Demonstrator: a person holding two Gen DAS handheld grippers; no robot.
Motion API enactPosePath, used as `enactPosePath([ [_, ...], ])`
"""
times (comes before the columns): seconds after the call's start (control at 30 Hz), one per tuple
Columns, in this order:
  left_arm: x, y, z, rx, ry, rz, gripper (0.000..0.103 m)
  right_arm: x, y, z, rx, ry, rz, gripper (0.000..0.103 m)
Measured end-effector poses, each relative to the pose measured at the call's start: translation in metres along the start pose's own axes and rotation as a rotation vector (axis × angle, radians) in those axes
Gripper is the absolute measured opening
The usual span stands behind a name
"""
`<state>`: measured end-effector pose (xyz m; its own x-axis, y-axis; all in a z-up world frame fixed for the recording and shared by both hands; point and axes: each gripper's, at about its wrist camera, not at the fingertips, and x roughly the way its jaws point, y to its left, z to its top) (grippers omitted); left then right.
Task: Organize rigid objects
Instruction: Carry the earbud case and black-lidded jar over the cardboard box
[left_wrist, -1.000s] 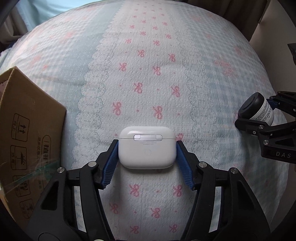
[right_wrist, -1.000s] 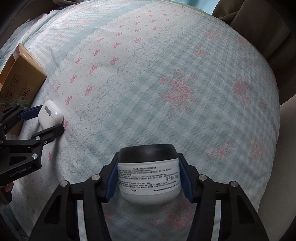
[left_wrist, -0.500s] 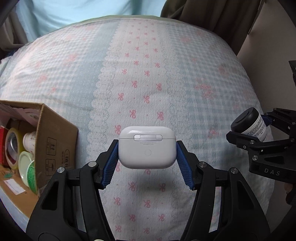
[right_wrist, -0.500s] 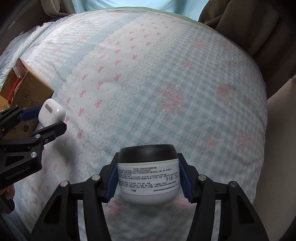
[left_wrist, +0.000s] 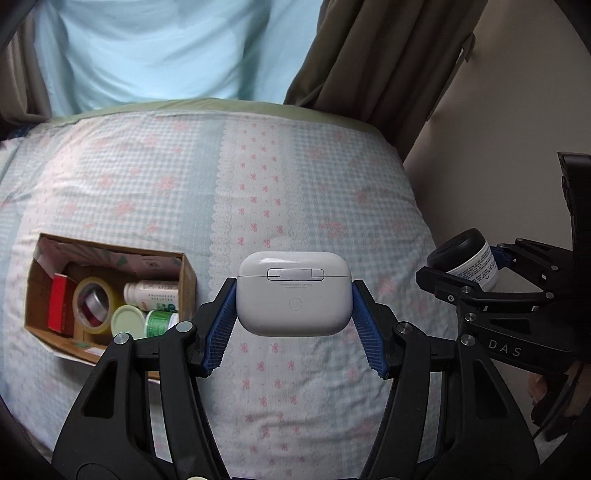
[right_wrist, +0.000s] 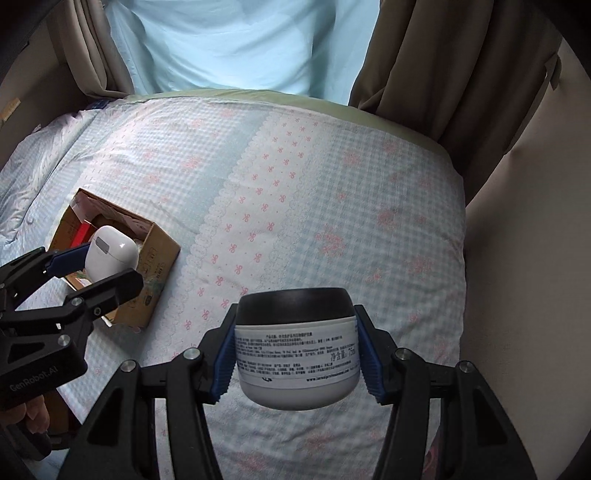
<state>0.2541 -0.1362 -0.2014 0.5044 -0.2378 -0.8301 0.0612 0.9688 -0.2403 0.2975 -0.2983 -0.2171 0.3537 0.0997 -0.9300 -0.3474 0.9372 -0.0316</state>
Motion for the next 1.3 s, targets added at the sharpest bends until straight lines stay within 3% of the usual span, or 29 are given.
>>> enactPosePath([
  [0.3, -0.106, 0.078, 0.011, -0.024, -0.044, 0.042, 0.057, -0.077, 0.079, 0.012, 0.024, -0.064, 0.061, 0.053],
  [0.6, -0.138, 0.199, 0.008, -0.019, -0.016, 0.075, 0.057, -0.080, 0.181, 0.034, 0.084, -0.076, 0.103, 0.053],
  [0.93, -0.093, 0.319, 0.015, 0.063, 0.100, 0.055, 0.057, -0.023, 0.284, 0.075, 0.250, -0.006, 0.106, 0.053],
  [1.3, 0.018, 0.380, 0.002, 0.076, 0.240, 0.029, 0.057, 0.087, 0.329, 0.081, 0.375, 0.065, 0.077, 0.053],
])
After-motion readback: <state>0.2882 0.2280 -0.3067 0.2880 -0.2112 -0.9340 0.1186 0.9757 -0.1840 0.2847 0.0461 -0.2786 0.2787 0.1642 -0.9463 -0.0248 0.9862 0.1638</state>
